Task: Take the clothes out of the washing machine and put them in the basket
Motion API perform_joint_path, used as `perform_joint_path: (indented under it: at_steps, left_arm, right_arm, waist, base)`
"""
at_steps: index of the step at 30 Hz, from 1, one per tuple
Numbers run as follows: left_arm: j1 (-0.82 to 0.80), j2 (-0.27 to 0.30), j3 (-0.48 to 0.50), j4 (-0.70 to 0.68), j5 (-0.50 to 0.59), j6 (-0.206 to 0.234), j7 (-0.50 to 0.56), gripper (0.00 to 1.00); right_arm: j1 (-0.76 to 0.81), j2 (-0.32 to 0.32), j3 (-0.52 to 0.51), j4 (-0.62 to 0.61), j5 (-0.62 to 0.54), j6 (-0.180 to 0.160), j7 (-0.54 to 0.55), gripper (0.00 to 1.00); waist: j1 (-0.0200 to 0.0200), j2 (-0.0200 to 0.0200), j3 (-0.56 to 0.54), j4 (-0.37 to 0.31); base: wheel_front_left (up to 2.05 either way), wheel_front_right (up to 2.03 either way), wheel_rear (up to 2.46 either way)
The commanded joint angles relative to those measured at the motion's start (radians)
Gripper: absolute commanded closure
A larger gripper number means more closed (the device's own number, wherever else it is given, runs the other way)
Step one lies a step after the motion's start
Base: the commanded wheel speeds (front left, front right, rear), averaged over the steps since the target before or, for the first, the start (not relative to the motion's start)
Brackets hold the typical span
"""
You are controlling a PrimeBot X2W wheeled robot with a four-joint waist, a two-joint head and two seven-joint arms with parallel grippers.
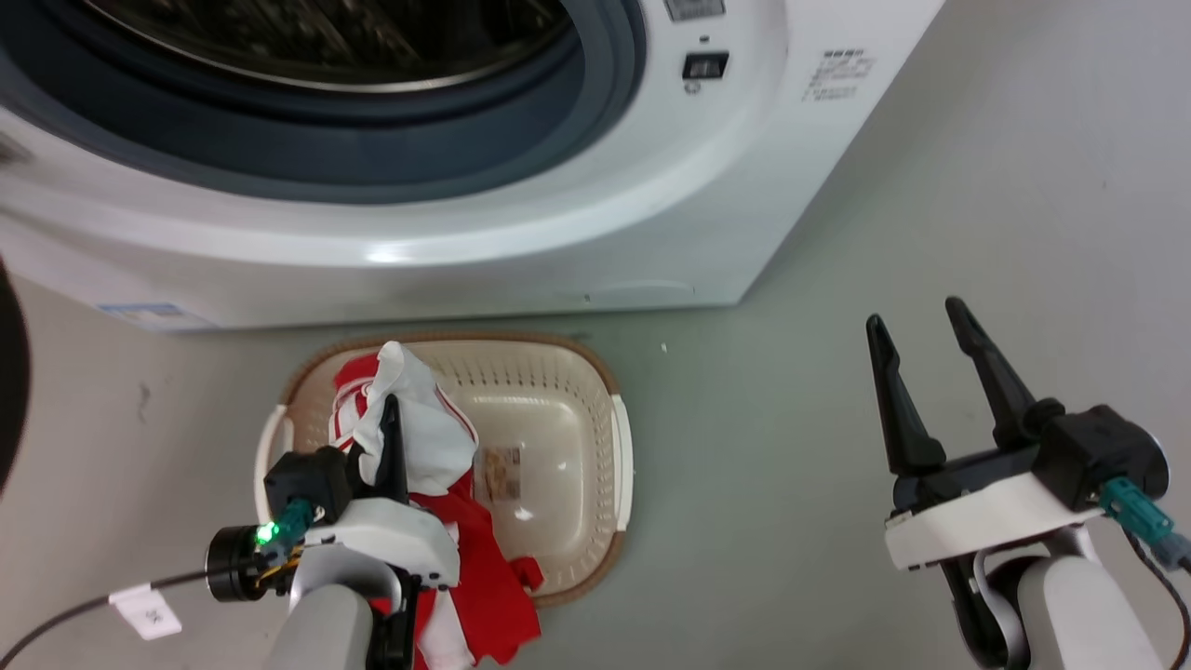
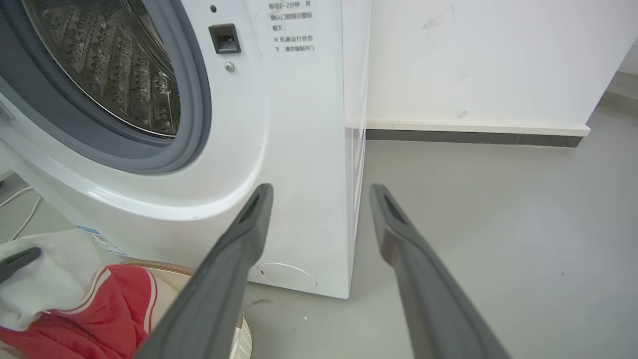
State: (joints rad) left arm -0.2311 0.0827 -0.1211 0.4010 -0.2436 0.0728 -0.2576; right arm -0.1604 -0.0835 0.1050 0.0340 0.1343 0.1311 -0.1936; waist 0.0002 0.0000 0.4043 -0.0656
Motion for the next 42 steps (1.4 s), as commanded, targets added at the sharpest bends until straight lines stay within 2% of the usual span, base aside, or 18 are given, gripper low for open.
perform_joint_path:
  at_steps: [1, 8, 18, 28, 29, 30, 31, 32, 36, 42]
  left_arm:
    - [-0.043, -0.003, 0.006, 0.048, -0.002, -0.003, -0.005, 1.0]
    - [-0.189, -0.008, 0.036, 0.267, 0.001, -0.011, -0.009, 1.0]
    - [-0.336, -0.004, 0.091, 0.47, 0.024, -0.015, -0.008, 1.0]
    - [-0.39, 0.002, 0.114, 0.593, 0.056, -0.006, -0.008, 1.0]
    - [-0.388, -0.001, 0.116, 0.602, 0.055, -0.007, -0.008, 0.91]
    - [-0.384, -0.004, 0.116, 0.61, 0.055, -0.008, -0.008, 0.67]
    - [-0.377, -0.008, 0.119, 0.62, 0.054, -0.006, -0.008, 0.29]
    - [-0.371, -0.012, 0.12, 0.63, 0.051, -0.005, -0.008, 0.0]
    - [-0.349, -0.018, 0.13, 0.649, 0.038, -0.012, -0.008, 0.0]
    - [-0.261, -0.031, 0.136, 0.636, 0.02, -0.035, -0.008, 0.0]
  right_arm:
    - [-0.033, -0.007, 0.006, -0.001, 0.008, -0.001, -0.007, 0.0]
    - [-0.098, -0.029, 0.028, 0.009, 0.037, -0.001, -0.032, 0.0]
    - [-0.163, -0.048, 0.049, 0.017, 0.058, -0.001, -0.057, 0.0]
    - [-0.2, -0.054, 0.084, 0.049, 0.079, -0.001, -0.069, 0.0]
    - [-0.201, -0.054, 0.083, 0.054, 0.079, -0.001, -0.069, 0.0]
    - [-0.201, -0.053, 0.08, 0.059, 0.079, -0.001, -0.07, 0.0]
    - [-0.199, -0.053, 0.078, 0.065, 0.079, -0.001, -0.071, 0.0]
    - [-0.196, -0.053, 0.078, 0.073, 0.075, -0.001, -0.071, 0.0]
    - [-0.178, -0.051, 0.07, 0.091, 0.061, -0.001, -0.072, 0.0]
    - [-0.124, -0.039, 0.051, 0.127, 0.041, -0.001, -0.072, 0.0]
  waist:
    - [-0.0002, 0.0, 0.11, -0.035]
    - [-0.0002, 0.0, 0.251, -0.072]
    - [-0.0002, 0.0, 0.39, -0.107]
    - [-0.0002, 0.0, 0.433, -0.133]
    - [-0.0002, 0.0, 0.426, -0.132]
    - [-0.0002, 0.0, 0.415, -0.13]
    - [-0.0002, 0.0, 0.4, -0.127]
    - [-0.0002, 0.0, 0.381, -0.123]
    - [-0.0002, 0.0, 0.313, -0.108]
    - [-0.0002, 0.0, 0.124, -0.064]
  base:
    - [0.0, 0.0, 0.0]
    - [0.0, 0.0, 0.0]
    - [0.0, 0.0, 0.0]
    - [0.0, 0.0, 0.0]
    - [0.0, 0.0, 0.0]
    - [0.0, 0.0, 0.0]
    - [0.0, 0.0, 0.0]
    - [0.0, 0.0, 0.0]
    - [0.0, 0.0, 0.0]
    - [0.0, 0.0, 0.0]
